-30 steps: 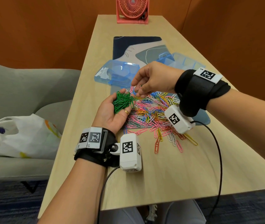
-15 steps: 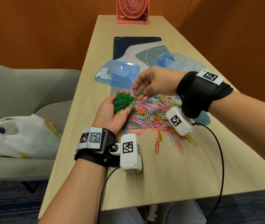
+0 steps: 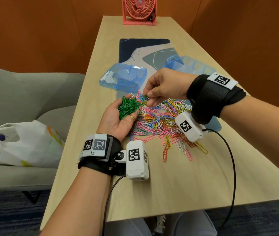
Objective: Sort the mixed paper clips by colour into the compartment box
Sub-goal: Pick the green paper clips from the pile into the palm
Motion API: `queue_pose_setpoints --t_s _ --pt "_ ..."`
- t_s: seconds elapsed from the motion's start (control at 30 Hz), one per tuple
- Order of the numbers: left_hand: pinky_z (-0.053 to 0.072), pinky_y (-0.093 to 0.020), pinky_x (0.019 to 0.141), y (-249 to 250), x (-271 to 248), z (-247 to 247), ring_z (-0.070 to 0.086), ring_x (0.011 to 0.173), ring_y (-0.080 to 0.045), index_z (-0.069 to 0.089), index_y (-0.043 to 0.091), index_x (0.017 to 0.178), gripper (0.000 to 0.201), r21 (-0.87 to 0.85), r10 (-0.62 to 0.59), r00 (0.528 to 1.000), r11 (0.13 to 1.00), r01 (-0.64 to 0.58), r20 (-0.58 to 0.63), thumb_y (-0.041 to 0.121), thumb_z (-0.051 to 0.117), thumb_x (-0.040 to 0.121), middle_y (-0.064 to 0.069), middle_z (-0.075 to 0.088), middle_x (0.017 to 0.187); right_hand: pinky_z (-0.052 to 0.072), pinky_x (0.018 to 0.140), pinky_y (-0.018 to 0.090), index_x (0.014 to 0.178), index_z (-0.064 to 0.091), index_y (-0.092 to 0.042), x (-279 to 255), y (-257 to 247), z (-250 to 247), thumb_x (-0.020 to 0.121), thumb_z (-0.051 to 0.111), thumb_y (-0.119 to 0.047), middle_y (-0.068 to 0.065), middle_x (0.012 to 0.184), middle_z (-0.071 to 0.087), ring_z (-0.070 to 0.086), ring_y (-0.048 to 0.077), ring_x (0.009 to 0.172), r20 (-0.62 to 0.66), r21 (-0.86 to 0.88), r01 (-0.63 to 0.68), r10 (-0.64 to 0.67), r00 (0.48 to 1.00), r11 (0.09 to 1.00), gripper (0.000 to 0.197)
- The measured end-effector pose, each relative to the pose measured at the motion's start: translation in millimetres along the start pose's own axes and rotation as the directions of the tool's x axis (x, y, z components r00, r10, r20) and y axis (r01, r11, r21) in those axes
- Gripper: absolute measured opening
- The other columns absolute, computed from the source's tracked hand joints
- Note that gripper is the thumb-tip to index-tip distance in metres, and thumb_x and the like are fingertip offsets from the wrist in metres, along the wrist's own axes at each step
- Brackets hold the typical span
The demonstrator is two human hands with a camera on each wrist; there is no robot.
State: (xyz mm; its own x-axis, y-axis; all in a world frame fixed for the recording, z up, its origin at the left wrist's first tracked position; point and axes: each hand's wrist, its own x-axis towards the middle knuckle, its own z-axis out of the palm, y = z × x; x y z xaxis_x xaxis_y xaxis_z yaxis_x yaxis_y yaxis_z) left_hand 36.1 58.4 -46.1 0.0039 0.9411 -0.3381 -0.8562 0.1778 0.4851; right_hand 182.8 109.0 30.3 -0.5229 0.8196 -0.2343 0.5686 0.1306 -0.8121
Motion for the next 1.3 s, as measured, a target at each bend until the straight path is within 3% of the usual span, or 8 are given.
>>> queue_pose_setpoints --t_s 0.23,0.43,0.6,0.73,0.83,0.93,1.13,1.3 --pt "0.057 -0.034 0.058 0.4 0.2 -1.1 0.060 0.078 -0.027 0.057 0.003 0.086 0.026 -0.002 -0.005 1.000 1.000 0.005 0.006 0.013 0.037 0.099 -0.015 0.059 0.088 0.058 0.069 0.020 0.090 0.061 -0.003 -2.7 -1.0 -0.9 0.093 0.043 0.014 0.013 0.079 0.066 0.071 0.008 0.066 0.025 0.023 -0.005 0.005 1.000 1.000 0.025" --pt "0.057 -0.033 0.059 0.0 0.8 -1.5 0.060 0.075 -0.025 0.058 0.004 0.085 0.026 0.012 0.006 1.000 1.000 -0.006 -0.004 0.014 0.038 0.099 -0.014 0.059 0.086 0.059 0.067 0.025 0.087 0.058 -0.004 -0.9 0.0 -1.1 0.093 0.049 0.008 0.015 0.073 0.065 0.071 0.011 0.062 0.000 0.026 -0.009 0.009 1.000 1.000 0.017" --pt "0.057 -0.033 0.058 -0.1 0.7 -0.9 0.066 0.059 -0.023 0.058 0.003 0.084 0.027 0.007 0.020 1.000 1.000 -0.020 -0.003 0.013 0.038 0.099 -0.014 0.059 0.082 0.059 0.064 0.023 0.078 0.059 -0.003 -1.9 -1.5 -0.2 0.087 0.057 0.007 0.014 0.072 0.066 0.071 0.012 0.063 -0.039 0.001 0.002 -0.002 0.999 1.000 0.014" --pt "0.057 -0.033 0.060 -0.6 0.7 -2.1 0.060 0.077 -0.028 0.058 0.002 0.085 0.028 0.006 0.014 1.000 1.000 -0.014 0.005 0.014 0.037 0.099 -0.016 0.058 0.088 0.059 0.065 0.026 0.071 0.057 -0.003 -2.7 -2.0 0.6 0.083 0.057 0.010 0.015 0.067 0.069 0.073 0.023 0.073 -0.048 0.086 0.005 -0.001 0.999 0.996 0.017" --pt "0.057 -0.034 0.064 -0.3 0.6 -2.6 0.060 0.079 -0.028 0.058 0.002 0.086 0.029 0.013 0.016 1.000 1.000 -0.016 0.006 0.015 0.036 0.100 -0.016 0.058 0.090 0.053 0.053 0.019 0.070 0.056 -0.005 -2.6 -2.0 -1.7 0.083 0.058 0.007 0.010 0.061 0.067 0.069 0.016 0.063 -0.075 0.023 0.013 -0.011 0.997 1.000 0.018" --pt "0.057 -0.033 0.063 -0.1 0.0 -1.4 0.060 0.078 -0.028 0.057 0.003 0.085 0.028 0.018 0.015 1.000 1.000 -0.015 0.002 0.014 0.036 0.100 -0.017 0.057 0.090 0.049 0.053 0.018 0.074 0.059 -0.008 -2.5 -0.9 -3.2 0.084 0.059 -0.001 0.008 0.065 0.067 0.061 0.008 0.054 -0.078 -0.075 0.009 -0.015 0.997 0.997 0.012" --pt "0.057 -0.033 0.060 -0.8 -0.8 -0.6 0.061 0.077 -0.027 0.058 0.003 0.085 0.027 0.015 0.020 1.000 1.000 -0.020 -0.007 0.014 0.037 0.099 -0.014 0.059 0.086 0.047 0.054 0.020 0.082 0.060 -0.015 -0.5 3.9 -3.5 0.092 0.057 -0.002 0.007 0.071 0.062 0.057 0.011 0.060 0.002 -0.121 0.021 -0.021 1.000 0.992 0.017" --pt "0.057 -0.032 0.060 0.0 -1.2 -1.4 0.064 0.074 -0.026 0.059 0.003 0.085 0.028 0.017 0.016 1.000 1.000 -0.015 -0.010 0.014 0.037 0.100 -0.015 0.060 0.088 0.056 0.058 0.026 0.085 0.053 -0.012 -0.3 5.8 -1.0 0.095 0.050 0.001 0.007 0.073 0.057 0.068 0.021 0.069 0.039 0.074 -0.010 0.007 0.999 0.997 0.016"
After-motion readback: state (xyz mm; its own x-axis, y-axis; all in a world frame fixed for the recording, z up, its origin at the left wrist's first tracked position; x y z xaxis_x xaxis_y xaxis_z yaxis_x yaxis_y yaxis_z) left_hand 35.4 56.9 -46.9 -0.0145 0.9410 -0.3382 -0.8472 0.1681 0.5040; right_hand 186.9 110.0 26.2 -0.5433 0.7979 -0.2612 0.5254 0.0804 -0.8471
